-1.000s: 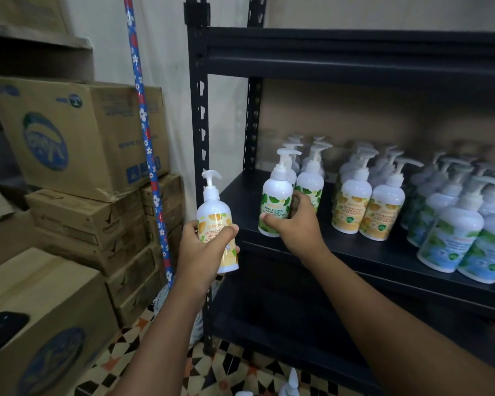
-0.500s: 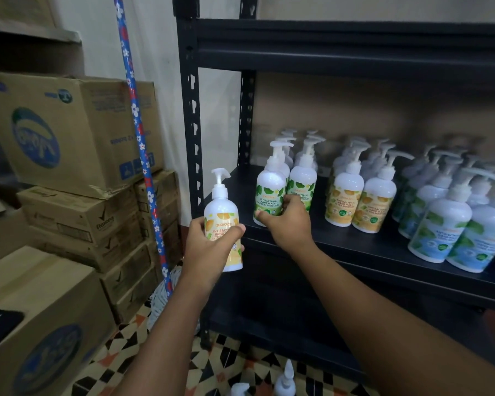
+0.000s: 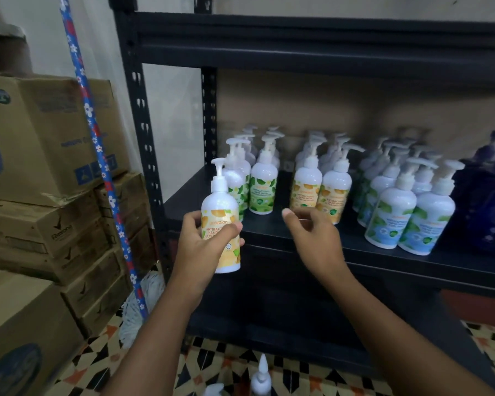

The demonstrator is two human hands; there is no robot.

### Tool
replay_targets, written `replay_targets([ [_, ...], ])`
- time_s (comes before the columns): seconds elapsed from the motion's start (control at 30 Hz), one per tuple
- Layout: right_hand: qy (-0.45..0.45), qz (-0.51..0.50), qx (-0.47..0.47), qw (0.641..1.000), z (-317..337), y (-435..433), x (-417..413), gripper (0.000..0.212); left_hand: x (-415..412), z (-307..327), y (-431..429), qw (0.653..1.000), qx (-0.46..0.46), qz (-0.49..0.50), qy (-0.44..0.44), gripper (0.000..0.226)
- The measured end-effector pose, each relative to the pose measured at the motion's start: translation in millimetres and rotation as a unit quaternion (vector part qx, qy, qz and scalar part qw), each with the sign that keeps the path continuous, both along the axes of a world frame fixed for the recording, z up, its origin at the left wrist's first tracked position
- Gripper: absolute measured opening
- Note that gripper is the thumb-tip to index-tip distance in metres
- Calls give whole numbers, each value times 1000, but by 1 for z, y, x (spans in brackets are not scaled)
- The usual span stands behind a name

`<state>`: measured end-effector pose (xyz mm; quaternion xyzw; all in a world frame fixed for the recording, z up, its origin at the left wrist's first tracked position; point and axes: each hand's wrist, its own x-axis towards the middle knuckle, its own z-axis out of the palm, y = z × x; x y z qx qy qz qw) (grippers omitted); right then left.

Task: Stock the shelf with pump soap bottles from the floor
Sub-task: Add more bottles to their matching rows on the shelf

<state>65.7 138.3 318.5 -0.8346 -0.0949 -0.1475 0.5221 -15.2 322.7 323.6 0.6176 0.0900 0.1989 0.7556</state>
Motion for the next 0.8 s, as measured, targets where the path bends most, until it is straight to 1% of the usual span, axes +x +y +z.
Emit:
replay_targets([
  [0.1, 4, -24, 2, 1000, -5, -32, -6, 38, 6, -1, -21, 999, 40, -12, 0, 48],
  [0.2, 2, -45, -15, 999, -10, -56, -3, 35, 16, -1, -42, 996, 78, -39, -17, 28],
  [0.23, 2, -51, -17, 999, -10, -62, -1, 34, 21, 0, -48, 995, 88, -51, -24, 27],
  [0.33, 6, -48, -7, 999, -12, -74, 3, 35, 38, 0, -59, 990, 118, -69, -37, 48],
  [0.37, 8, -41, 0, 999, -13, -76, 3, 36, 43, 0, -62, 988, 131, -74, -39, 52],
  [0.47, 7, -29, -2, 1000, -14, -78, 3, 37, 53, -1, -71, 980, 165, -94, -56, 51],
  [0.53, -1, -35, -35, 999, -15, -78, 3, 39, 59, 0, -78, 976, 184, -97, -68, 49],
  [0.63, -37, -41, -109, 992, -21, -80, 5, 37, 67, -4, -85, 975, 187, -84, -82, 49],
  [0.7, -57, -36, -174, 982, -25, -81, 7, 41, 71, -8, -89, 976, 186, -69, -84, 51],
  [0.8, -46, -41, -270, 961, -29, -81, 10, 48, 72, -13, -87, 975, 199, -59, -80, 55],
])
